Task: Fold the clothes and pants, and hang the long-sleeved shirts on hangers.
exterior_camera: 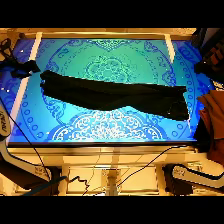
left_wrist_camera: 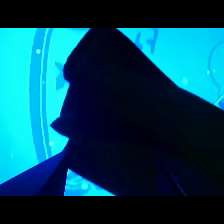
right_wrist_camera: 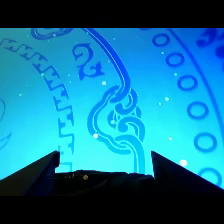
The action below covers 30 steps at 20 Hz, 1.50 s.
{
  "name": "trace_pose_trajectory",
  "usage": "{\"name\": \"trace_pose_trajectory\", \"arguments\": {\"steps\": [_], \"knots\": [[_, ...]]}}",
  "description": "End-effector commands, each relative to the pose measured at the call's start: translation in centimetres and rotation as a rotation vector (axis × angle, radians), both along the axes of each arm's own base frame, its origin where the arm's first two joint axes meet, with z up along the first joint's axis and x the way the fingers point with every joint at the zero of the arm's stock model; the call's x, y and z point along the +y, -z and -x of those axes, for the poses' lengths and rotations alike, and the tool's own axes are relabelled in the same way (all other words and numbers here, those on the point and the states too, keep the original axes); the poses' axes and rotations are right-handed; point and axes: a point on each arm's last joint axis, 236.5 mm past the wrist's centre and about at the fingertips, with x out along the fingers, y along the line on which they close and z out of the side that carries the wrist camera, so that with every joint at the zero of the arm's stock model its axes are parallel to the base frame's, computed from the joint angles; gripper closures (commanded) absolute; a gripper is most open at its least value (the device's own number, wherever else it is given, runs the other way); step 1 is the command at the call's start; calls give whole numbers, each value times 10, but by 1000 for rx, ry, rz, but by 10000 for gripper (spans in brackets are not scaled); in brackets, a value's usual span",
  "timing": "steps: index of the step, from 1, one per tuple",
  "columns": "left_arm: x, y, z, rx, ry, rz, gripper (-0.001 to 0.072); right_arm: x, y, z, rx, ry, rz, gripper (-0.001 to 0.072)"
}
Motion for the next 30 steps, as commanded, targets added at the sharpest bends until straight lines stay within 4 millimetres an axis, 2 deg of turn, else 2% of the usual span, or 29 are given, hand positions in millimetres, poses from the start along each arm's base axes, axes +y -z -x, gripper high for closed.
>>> {"name": "trace_pose_trajectory", "arguments": {"steps": [1,4,6,7,8,9,11,12,13,14,15,20,22,25,30], "knots": [[-10,12,45,86,10,31,167,-10,13,21,93,-12,7,92],[-28,50,85,99,-41,88,178,-10,17,25,119,-20,3,92],[-40,70,90,24,-128,159,178,-9,19,26,125,-24,-1,92],[-42,78,87,-5,-195,204,210,-9,19,26,125,-24,-1,92],[-38,90,86,-12,-257,223,361,-8,18,26,125,-24,-3,92],[-35,100,85,-15,-276,216,463,-8,18,26,124,-23,-6,92],[-28,118,79,-16,-302,206,464,-7,18,26,121,-23,-15,92],[-23,125,75,-28,-318,195,437,-6,19,26,124,-25,-17,92],[-17,130,72,-34,-339,193,337,-5,20,27,130,-29,-21,92],[-11,134,73,-30,-369,201,200,-4,21,28,136,-32,-23,92],[-6,137,74,-28,-385,203,125,-3,21,28,137,-33,-24,92],[21,135,57,-128,-449,155,132,-3,21,28,138,-30,-30,92],[23,142,53,-137,-458,146,299,-2,22,29,144,-33,-34,92],[25,157,52,-125,-502,163,304,3,27,34,171,-50,-48,92],[26,152,41,-180,-501,136,305,7,30,37,192,-63,-59,92]]}}
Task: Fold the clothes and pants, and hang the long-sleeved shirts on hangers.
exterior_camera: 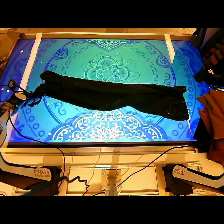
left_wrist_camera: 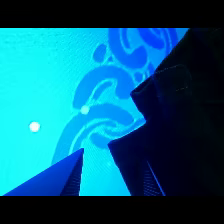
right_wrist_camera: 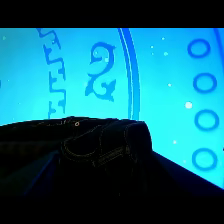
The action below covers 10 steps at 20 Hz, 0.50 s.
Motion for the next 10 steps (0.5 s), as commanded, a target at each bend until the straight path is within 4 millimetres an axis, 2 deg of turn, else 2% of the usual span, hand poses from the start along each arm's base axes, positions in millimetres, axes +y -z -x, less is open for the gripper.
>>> {"name": "trace_pose_trajectory", "arguments": {"steps": [1,3,4,5,6,8,9,10], "knots": [[-3,0,-7,-22,-1,-18,305,3,2,3,14,-8,-9,92],[-14,0,-9,-20,22,-17,305,4,3,3,18,-10,-12,92],[-21,0,-10,-17,37,-16,334,5,3,4,23,-13,-14,92],[-28,1,-11,-14,52,-14,452,6,4,5,29,-17,-18,92],[-34,1,-12,-13,65,-13,523,7,6,7,37,-22,-22,92],[-45,1,-15,-14,87,-13,568,10,8,9,50,-29,-30,92],[-48,0,-15,-16,92,-13,683,11,9,10,55,-32,-32,92],[-48,-4,-16,-22,93,-13,679,11,9,10,58,-34,-34,93]]}}
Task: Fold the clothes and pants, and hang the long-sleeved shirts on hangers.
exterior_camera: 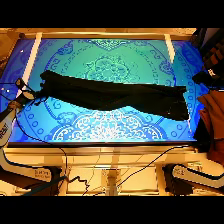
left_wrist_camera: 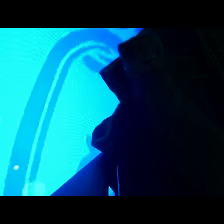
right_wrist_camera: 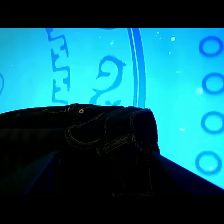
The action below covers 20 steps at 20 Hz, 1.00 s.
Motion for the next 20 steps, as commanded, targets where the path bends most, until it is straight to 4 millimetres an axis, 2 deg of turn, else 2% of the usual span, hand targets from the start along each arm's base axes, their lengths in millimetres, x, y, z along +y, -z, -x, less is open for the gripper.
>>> {"name": "trace_pose_trajectory", "arguments": {"steps": [1,3,4,7,10,13,15,16,18,20], "knots": [[-10,-13,-3,-17,24,1,680,4,2,4,18,-12,-9,98],[-9,-41,-4,-54,41,-14,680,5,-1,8,26,-20,1,244],[-9,-63,-4,-87,71,-45,680,3,-3,13,40,-27,22,276],[-13,-148,6,-199,170,-142,680,-4,-16,31,89,-50,108,276],[-36,-234,41,-276,301,-224,681,-5,-32,40,81,-51,150,276],[-41,-294,89,-302,363,-371,681,-3,-42,46,74,-55,163,276],[-38,-318,128,-281,364,-463,681,1,-46,54,86,-63,167,276],[-35,-322,149,-243,354,-483,682,4,-46,59,97,-70,163,276],[-29,-318,199,-102,338,-503,682,11,-48,70,124,-86,154,276],[-23,-309,240,29,335,-518,682,14,-50,82,153,-98,159,276]]}}
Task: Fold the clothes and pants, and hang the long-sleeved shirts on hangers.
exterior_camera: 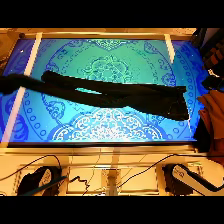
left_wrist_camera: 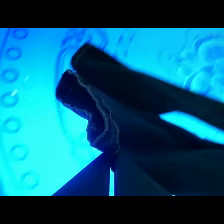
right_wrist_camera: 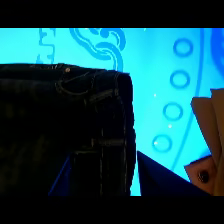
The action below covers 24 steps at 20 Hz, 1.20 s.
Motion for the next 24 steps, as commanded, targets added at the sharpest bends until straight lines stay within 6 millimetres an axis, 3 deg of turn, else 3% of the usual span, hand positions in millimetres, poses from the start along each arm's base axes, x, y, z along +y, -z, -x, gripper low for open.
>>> {"name": "trace_pose_trajectory", "arguments": {"steps": [1,2,4,6,9,11,13,14,15,17,19,22,24], "knots": [[19,15,81,217,-101,-87,682,7,-2,22,59,-18,5,276],[25,14,82,217,-128,-95,683,7,-4,23,54,-17,7,276],[33,18,60,206,-136,-102,683,7,-5,21,48,-16,9,276],[42,46,26,262,-142,-74,683,6,-6,19,41,-14,11,276],[53,146,-19,514,-119,-16,682,3,-8,15,20,-7,21,276],[44,216,-38,665,-90,81,681,1,-10,11,4,-2,28,276],[22,257,-58,737,-70,223,681,-1,-7,9,6,-1,27,276],[10,265,-71,735,-61,299,680,-1,-5,8,9,0,26,276],[0,266,-89,704,-54,365,681,-2,-1,7,18,0,22,277],[-6,251,-126,580,-57,430,680,-13,17,10,80,7,44,389],[0,221,-159,434,-66,433,680,-31,56,25,212,15,88,388],[18,165,-197,216,-81,380,680,-20,120,68,409,-54,-31,388],[32,137,-218,79,-105,348,680,-8,146,101,492,-86,-140,388]]}}
